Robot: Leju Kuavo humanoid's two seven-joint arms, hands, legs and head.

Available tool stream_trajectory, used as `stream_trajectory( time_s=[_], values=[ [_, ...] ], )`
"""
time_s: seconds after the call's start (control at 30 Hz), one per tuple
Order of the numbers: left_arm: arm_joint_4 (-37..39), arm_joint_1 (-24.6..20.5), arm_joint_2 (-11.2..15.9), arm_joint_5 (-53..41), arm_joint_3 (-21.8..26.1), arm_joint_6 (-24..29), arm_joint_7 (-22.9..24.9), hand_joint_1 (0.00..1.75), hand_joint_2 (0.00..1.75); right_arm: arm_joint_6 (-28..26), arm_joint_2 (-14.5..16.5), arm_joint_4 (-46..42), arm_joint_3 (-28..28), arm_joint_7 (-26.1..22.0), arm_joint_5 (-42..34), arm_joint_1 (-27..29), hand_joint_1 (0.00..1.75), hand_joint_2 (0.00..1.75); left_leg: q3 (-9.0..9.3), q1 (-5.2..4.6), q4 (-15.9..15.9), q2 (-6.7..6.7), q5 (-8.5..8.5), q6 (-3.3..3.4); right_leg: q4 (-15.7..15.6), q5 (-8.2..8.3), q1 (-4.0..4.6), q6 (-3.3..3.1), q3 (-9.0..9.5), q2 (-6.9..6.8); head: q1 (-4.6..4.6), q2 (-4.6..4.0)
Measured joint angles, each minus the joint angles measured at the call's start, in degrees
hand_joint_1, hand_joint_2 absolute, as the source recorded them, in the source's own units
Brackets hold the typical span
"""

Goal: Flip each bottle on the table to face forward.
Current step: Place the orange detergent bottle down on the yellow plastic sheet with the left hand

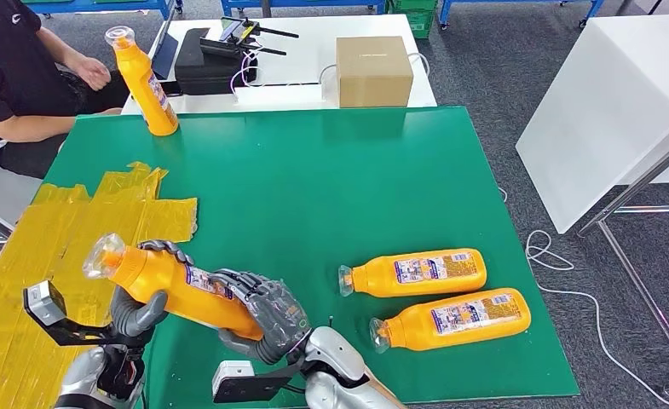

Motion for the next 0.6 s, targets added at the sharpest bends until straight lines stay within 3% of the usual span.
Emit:
stream_trajectory(
  time_s=[0.1,0.23,0.4,0.5,0.6],
  values=[
    [-0.06,0.65,0.33,-0.71,0.08,0.22,-1.02,1.75,1.75,-1.8,-0.03,-0.8,-0.52,0.02,1.2,0.11,0.0,0.0,-0.06,0.01,-0.01,0.01,0.0,0.0,0.02,0.0,-0.01,0.0,0.01,0.01,0.0,0.0],
    [-0.89,3.87,2.37,-0.14,2.89,-1.56,-4.22,1.75,1.75,-2.86,0.05,-3.91,-1.43,0.29,0.05,0.05,0.0,0.0,-0.11,0.07,-0.02,0.07,-0.03,-0.03,0.03,0.0,0.02,0.0,-0.05,0.07,0.02,0.0],
    [-2.37,6.06,4.34,-1.37,13.52,-7.14,-4.07,1.75,1.75,-2.81,0.32,-10.86,-3.16,1.02,-2.75,-0.85,0.0,0.0,-0.11,0.09,-0.02,0.0,0.01,-0.08,0.02,-0.01,0.15,-0.02,-0.17,0.02,-0.02,0.0],
    [-3.96,6.21,4.22,-4.41,17.42,-5.94,-3.68,1.75,1.75,-2.76,-0.03,-15.08,-4.62,1.04,-3.15,-0.23,0.0,0.0,-0.09,0.08,-0.02,0.01,0.01,-0.08,0.02,-0.01,0.16,-0.03,-0.15,0.03,-0.03,0.0],
    [-5.62,5.85,3.35,-8.32,18.24,-2.22,-3.83,1.75,1.75,-2.76,-1.41,-19.27,-6.33,0.83,-3.7,1.41,0.0,0.0,-0.05,0.0,0.0,-0.03,0.01,-0.08,-0.02,-0.01,0.14,-0.02,-0.13,-0.02,-0.03,0.0]
  ],
)
